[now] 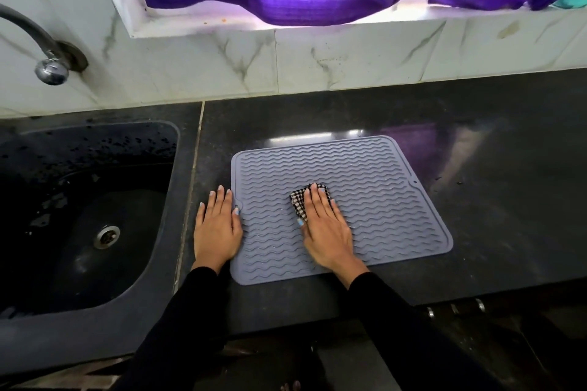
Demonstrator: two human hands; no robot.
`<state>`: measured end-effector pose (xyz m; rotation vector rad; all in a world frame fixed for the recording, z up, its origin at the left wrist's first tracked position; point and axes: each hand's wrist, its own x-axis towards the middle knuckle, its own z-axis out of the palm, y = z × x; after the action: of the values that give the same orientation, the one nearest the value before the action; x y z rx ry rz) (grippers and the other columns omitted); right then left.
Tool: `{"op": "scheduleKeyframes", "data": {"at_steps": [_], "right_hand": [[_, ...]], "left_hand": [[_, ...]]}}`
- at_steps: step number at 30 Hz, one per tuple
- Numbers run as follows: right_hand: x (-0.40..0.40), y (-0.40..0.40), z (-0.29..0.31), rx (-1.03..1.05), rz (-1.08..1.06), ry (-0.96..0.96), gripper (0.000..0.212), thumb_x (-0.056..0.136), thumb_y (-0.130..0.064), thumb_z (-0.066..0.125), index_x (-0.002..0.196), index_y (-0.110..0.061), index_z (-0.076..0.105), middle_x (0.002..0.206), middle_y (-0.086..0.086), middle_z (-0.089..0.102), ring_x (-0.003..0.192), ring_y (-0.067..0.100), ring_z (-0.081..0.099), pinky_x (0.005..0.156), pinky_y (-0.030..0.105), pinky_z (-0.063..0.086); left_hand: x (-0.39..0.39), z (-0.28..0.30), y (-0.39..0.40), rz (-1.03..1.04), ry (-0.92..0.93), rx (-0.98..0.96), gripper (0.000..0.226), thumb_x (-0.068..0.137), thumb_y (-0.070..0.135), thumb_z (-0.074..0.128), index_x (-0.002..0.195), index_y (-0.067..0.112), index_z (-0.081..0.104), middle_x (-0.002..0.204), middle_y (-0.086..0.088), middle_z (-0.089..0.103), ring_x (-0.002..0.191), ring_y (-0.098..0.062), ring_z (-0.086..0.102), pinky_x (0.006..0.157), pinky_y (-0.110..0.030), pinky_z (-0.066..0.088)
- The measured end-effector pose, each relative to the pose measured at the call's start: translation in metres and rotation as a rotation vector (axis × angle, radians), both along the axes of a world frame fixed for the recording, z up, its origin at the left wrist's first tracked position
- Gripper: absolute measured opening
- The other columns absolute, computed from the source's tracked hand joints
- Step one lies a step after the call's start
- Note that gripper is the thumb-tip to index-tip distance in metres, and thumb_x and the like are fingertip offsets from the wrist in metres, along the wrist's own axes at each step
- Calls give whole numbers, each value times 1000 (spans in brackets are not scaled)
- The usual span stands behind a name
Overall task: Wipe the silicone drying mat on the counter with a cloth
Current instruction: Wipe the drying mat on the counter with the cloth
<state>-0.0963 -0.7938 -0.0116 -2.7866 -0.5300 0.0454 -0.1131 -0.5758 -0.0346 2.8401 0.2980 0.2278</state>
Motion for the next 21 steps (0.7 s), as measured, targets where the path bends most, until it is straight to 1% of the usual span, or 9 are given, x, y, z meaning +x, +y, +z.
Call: {"op": "scheduleKeyframes", "data": {"at_steps": [2, 4, 6, 8, 10, 13, 16, 19, 21], "right_hand": [[7, -3, 3, 171, -15, 101, 56, 100, -26, 31, 149, -17, 5, 155, -7, -2, 143, 8, -1, 117, 30, -1], [16, -6, 14, 636, -214, 335, 47, 100, -23, 35, 146, -20, 25, 152, -6, 19, 134, 9, 26, 114, 36, 20], [26, -8, 31, 1193, -461, 541, 40, 100, -16, 36, 139, -11, 41, 141, 9, 45, 121, 19, 47, 105, 37, 37], [33, -8, 41, 1392, -564, 565, 38, 100, -13, 34, 136, -5, 43, 136, 12, 50, 120, 23, 51, 104, 33, 39], [31, 2, 46, 1196, -475, 467, 42, 101, -18, 34, 142, -12, 35, 145, 5, 41, 129, 19, 41, 107, 30, 31], [16, 27, 27, 639, -213, 265, 51, 100, -28, 27, 149, -20, 14, 157, -4, 9, 145, 15, 7, 119, 35, 5], [1, 42, -3, 109, 20, -77, 61, 93, -33, 12, 148, -9, 15, 157, 7, 10, 146, 21, 4, 115, 36, -8], [2, 43, -7, 26, 58, -115, 75, 80, -38, 0, 149, -9, 10, 158, 7, 5, 146, 21, -2, 114, 36, -11], [7, 41, -8, 20, 58, -88, 69, 86, -37, 5, 149, -11, 5, 158, 5, 0, 146, 18, -6, 116, 35, -10]], "left_hand": [[-1, 1, 0, -9, 8, -9, 76, 83, 44, 2, 144, 9, 29, 154, -8, 23, 143, -22, 16, 116, -39, 7], [-1, 3, 1, -14, 31, -40, 71, 85, 43, 7, 145, 10, 26, 154, -6, 21, 144, -20, 14, 117, -37, 5], [0, 5, 4, -26, 49, -89, 68, 85, 40, 13, 145, 10, 26, 155, -6, 20, 144, -20, 13, 117, -37, 4], [0, 7, 7, -37, 55, -106, 68, 85, 38, 15, 145, 10, 26, 155, -7, 20, 144, -21, 14, 117, -38, 6], [0, 6, 7, -36, 50, -88, 68, 85, 39, 14, 145, 10, 26, 154, -6, 21, 144, -20, 15, 117, -37, 6], [-2, 2, 6, -35, 27, -50, 75, 83, 45, 3, 145, 10, 26, 154, -6, 22, 144, -20, 16, 116, -36, 6], [-2, -3, 5, -27, 18, -18, 80, 80, 47, -2, 145, 10, 25, 154, -6, 22, 144, -20, 16, 116, -36, 5], [-1, -5, 4, -23, 22, 4, 78, 82, 46, -4, 146, 10, 22, 155, -6, 19, 144, -19, 13, 116, -35, 3], [0, -5, 4, -20, 24, 9, 77, 82, 45, -4, 146, 10, 21, 155, -5, 18, 144, -18, 12, 116, -35, 2]]}}
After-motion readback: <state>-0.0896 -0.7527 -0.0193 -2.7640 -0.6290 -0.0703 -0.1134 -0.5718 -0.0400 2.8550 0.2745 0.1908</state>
